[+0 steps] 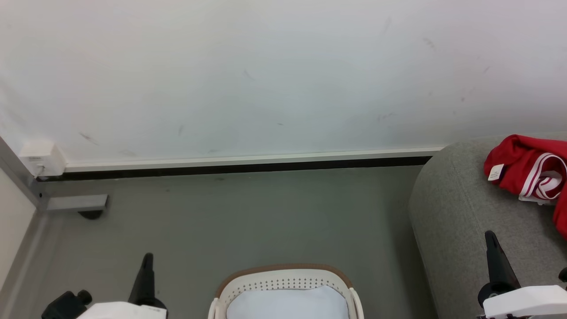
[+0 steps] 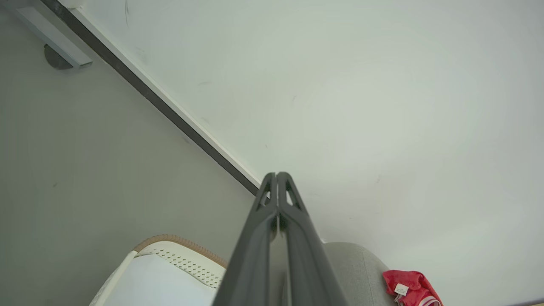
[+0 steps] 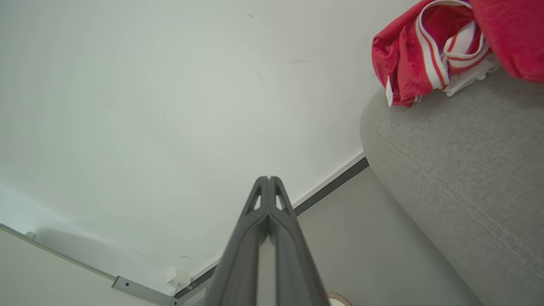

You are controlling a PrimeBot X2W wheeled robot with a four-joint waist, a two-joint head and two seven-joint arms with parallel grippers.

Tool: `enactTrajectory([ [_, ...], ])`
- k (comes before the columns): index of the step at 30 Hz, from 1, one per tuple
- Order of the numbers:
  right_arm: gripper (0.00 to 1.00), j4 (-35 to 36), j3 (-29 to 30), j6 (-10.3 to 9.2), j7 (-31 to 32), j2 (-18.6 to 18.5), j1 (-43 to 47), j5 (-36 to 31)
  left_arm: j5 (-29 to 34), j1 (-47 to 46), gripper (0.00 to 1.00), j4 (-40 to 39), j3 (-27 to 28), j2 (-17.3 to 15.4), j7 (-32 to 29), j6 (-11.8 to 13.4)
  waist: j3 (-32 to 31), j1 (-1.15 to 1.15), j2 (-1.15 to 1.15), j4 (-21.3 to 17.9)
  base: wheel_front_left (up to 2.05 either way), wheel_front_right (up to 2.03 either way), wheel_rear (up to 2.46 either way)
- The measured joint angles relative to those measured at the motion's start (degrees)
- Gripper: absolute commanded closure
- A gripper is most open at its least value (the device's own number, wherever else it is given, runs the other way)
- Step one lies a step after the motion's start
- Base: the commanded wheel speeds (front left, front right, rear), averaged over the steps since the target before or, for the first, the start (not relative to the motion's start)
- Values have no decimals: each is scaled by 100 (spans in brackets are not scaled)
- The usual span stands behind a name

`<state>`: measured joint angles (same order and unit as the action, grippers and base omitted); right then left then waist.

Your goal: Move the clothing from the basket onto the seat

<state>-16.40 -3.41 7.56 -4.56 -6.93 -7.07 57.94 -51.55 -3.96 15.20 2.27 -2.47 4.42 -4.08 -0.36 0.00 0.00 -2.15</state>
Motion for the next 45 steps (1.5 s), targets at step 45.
enactTrajectory([
  [45,100,149,614,-1,704,264,20,2154,-2553,-135,100,-66,268,-8,-695,-198,29,0,0,118,0,0,0],
])
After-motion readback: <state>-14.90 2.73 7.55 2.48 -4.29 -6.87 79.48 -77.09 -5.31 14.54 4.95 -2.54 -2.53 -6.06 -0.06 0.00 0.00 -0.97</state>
